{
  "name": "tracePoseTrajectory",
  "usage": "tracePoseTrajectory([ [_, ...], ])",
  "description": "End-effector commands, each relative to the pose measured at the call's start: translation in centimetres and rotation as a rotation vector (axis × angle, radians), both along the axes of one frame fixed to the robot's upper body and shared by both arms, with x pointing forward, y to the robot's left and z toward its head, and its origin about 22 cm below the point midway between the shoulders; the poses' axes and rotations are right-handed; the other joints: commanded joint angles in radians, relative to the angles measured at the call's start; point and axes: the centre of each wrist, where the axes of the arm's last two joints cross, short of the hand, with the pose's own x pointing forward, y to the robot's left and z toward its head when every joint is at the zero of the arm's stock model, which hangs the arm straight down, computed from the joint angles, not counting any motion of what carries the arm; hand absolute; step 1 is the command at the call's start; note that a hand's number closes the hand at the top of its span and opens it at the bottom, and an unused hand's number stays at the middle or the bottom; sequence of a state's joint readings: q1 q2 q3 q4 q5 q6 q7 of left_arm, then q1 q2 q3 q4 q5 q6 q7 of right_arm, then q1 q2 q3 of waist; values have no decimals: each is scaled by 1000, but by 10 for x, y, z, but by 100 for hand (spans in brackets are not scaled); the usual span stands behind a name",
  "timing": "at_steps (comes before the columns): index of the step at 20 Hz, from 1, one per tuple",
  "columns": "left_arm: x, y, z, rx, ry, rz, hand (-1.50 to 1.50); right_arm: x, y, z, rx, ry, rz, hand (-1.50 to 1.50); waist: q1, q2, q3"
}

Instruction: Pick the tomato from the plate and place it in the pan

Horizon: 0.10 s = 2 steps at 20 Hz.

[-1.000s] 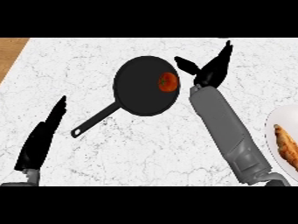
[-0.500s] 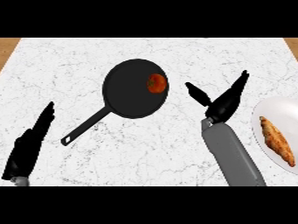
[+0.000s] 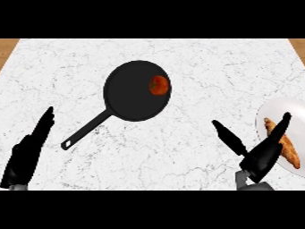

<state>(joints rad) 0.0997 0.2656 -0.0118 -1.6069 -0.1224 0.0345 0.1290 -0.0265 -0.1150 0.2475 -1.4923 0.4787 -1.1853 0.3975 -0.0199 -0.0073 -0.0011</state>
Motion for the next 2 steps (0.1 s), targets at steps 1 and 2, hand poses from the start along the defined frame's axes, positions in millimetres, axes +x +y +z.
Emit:
tracePoseTrajectory([
  [1, -4, -20, -5, 0, 0, -13, 0, -44, -14, 14, -13, 26, 23, -150, 10, 4, 0],
  [2, 5, -22, 3, -12, -11, -1, 0, -38, -9, 19, 4, 21, 10, -150, 14, 6, 0],
])
